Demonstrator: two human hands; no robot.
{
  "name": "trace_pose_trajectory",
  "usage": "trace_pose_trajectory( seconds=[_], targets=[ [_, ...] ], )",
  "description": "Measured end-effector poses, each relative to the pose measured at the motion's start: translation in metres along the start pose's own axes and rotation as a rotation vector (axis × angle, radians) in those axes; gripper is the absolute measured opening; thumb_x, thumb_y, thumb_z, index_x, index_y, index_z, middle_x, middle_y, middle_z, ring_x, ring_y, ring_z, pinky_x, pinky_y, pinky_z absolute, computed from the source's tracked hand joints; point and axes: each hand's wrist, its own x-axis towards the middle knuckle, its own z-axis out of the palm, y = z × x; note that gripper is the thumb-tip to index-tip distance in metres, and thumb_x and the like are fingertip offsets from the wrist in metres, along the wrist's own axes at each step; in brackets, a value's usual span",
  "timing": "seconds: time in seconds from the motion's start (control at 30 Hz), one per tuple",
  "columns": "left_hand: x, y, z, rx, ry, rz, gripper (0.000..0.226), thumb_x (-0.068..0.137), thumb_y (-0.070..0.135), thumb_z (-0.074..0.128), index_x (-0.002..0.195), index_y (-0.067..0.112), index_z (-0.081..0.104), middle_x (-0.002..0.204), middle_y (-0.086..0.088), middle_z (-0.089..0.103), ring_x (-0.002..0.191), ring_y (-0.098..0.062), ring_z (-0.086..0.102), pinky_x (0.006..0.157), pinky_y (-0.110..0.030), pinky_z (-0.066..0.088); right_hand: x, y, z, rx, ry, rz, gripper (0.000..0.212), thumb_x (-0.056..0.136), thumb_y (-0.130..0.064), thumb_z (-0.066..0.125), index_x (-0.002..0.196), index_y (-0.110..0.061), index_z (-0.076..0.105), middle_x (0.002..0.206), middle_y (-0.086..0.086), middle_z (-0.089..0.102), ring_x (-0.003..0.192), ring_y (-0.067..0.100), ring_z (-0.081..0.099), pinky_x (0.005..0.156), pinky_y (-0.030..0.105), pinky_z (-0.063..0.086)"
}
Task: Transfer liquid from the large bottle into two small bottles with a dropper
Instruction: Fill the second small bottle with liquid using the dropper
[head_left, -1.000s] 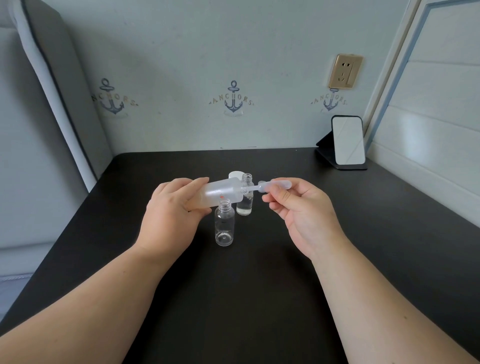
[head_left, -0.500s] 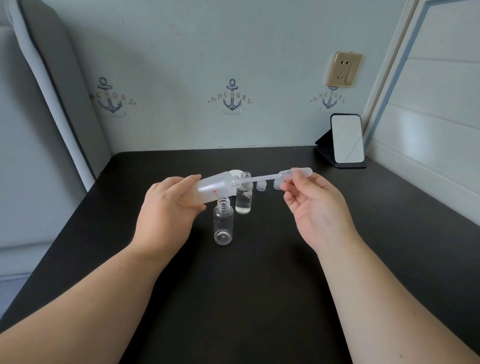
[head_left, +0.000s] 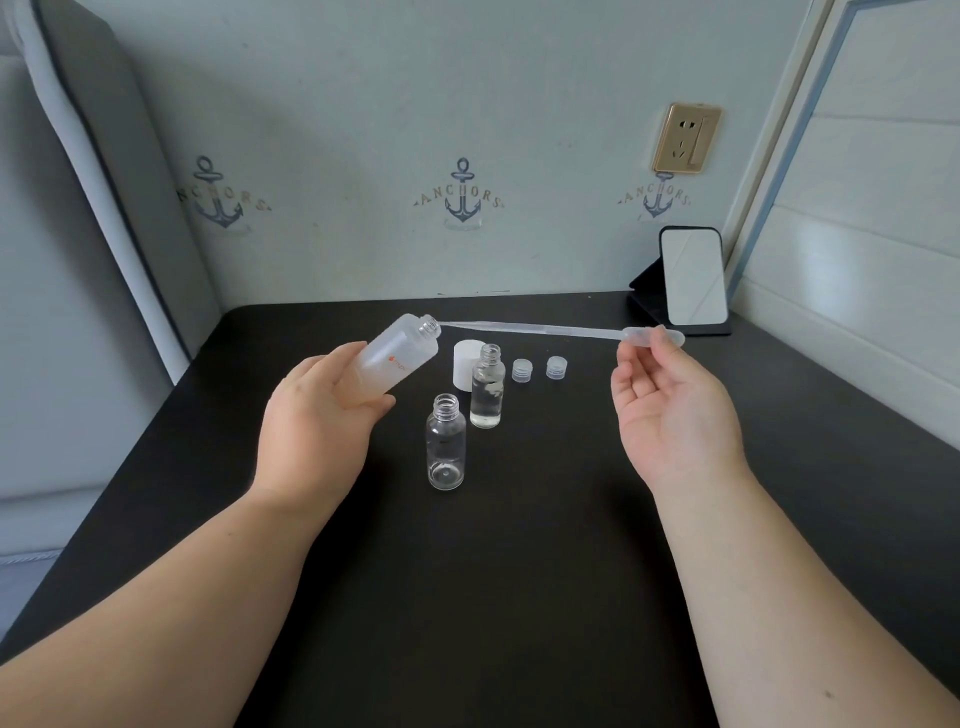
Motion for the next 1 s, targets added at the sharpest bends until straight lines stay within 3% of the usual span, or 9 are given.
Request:
trace_pose_trajectory(
  seconds=[0.1, 0.23, 0.37, 0.43, 0.5, 0.6, 0.73, 0.9, 1.0],
  targets=[
    [0.000, 0.001, -0.001, -0.055, -0.008, -0.016, 0.039, 0.087, 0.031, 0.074, 0.123, 0.039, 0.061, 0.105, 0.016, 0.062, 0.098, -0.008, 0.055, 0.078, -0.023, 0.039, 0.001, -0.002, -0.001, 0.036, 0.002, 0.003, 0.023, 0.094, -0.010, 0.069, 0.074, -0.006, 0.080, 0.090, 0.008, 0.077, 0.076, 0.017, 0.073, 0.067, 0.024, 0.056],
    [0.000, 0.002, 0.000, -0.142, -0.023, -0.062, 0.030, 0.088, 0.033, 0.073, 0.110, 0.046, 0.057, 0.097, 0.019, 0.064, 0.092, -0.006, 0.059, 0.074, -0.026, 0.044, 0.001, -0.003, -0.002, 0.044, -0.010, 0.000, 0.017, 0.094, -0.008, 0.068, 0.078, -0.006, 0.075, 0.082, 0.005, 0.073, 0.070, 0.015, 0.068, 0.062, 0.023, 0.052],
    [0.000, 0.003, 0.001, -0.186, -0.039, -0.136, 0.037, 0.089, 0.039, 0.074, 0.121, 0.042, 0.055, 0.097, 0.023, 0.063, 0.087, 0.004, 0.062, 0.068, -0.019, 0.044, 0.002, -0.001, -0.002, 0.047, -0.014, 0.001, 0.022, 0.092, -0.009, 0.068, 0.072, -0.012, 0.075, 0.074, 0.003, 0.068, 0.062, 0.015, 0.061, 0.058, 0.022, 0.048],
    [0.000, 0.003, 0.002, -0.189, -0.038, -0.156, 0.046, 0.088, 0.043, 0.074, 0.129, 0.035, 0.055, 0.104, 0.023, 0.061, 0.093, 0.001, 0.061, 0.069, -0.016, 0.041, 0.002, -0.001, -0.002, 0.038, -0.016, 0.002, 0.030, 0.093, -0.009, 0.067, 0.065, -0.015, 0.077, 0.074, 0.003, 0.068, 0.060, 0.014, 0.060, 0.058, 0.022, 0.048],
    [0.001, 0.004, 0.003, -0.199, -0.036, -0.172, 0.048, 0.086, 0.044, 0.076, 0.127, 0.034, 0.054, 0.104, 0.024, 0.060, 0.094, 0.000, 0.060, 0.069, -0.015, 0.040, 0.002, -0.001, -0.002, 0.029, -0.007, 0.002, 0.023, 0.092, -0.008, 0.067, 0.072, -0.013, 0.077, 0.075, 0.004, 0.068, 0.060, 0.014, 0.060, 0.058, 0.022, 0.048],
    [0.000, 0.006, 0.002, -0.207, -0.046, -0.176, 0.044, 0.084, 0.044, 0.078, 0.117, 0.042, 0.048, 0.095, 0.031, 0.056, 0.084, 0.011, 0.056, 0.064, -0.013, 0.038, 0.003, -0.001, -0.003, 0.027, 0.005, -0.001, 0.007, 0.092, -0.008, 0.068, 0.086, -0.008, 0.070, 0.076, 0.005, 0.069, 0.060, 0.014, 0.060, 0.057, 0.022, 0.048],
    [-0.002, 0.009, -0.001, -0.254, -0.072, -0.153, 0.049, 0.082, 0.048, 0.077, 0.118, 0.043, 0.044, 0.098, 0.031, 0.054, 0.084, 0.020, 0.056, 0.065, -0.011, 0.039, 0.005, 0.000, -0.004, 0.016, 0.011, -0.006, 0.010, 0.092, -0.008, 0.068, 0.084, -0.010, 0.071, 0.076, 0.006, 0.069, 0.061, 0.015, 0.060, 0.059, 0.022, 0.048],
    [-0.007, 0.013, -0.008, -0.386, 0.129, -0.100, 0.040, 0.095, 0.049, 0.061, 0.131, 0.032, 0.051, 0.113, 0.021, 0.059, 0.100, 0.014, 0.056, 0.073, -0.009, 0.045, 0.004, 0.000, -0.002, -0.003, -0.007, -0.008, 0.023, 0.093, -0.008, 0.066, 0.074, -0.015, 0.076, 0.076, 0.005, 0.069, 0.061, 0.014, 0.060, 0.059, 0.022, 0.048],
    [-0.012, 0.018, -0.016, -0.367, 0.248, 0.041, 0.015, 0.095, 0.046, 0.056, 0.109, 0.040, 0.056, 0.098, 0.017, 0.060, 0.087, 0.003, 0.058, 0.070, -0.005, 0.045, 0.003, -0.001, -0.001, -0.020, -0.031, -0.017, 0.036, 0.095, -0.010, 0.065, 0.062, -0.017, 0.078, 0.074, 0.003, 0.069, 0.061, 0.013, 0.060, 0.061, 0.021, 0.047]
  ],
)
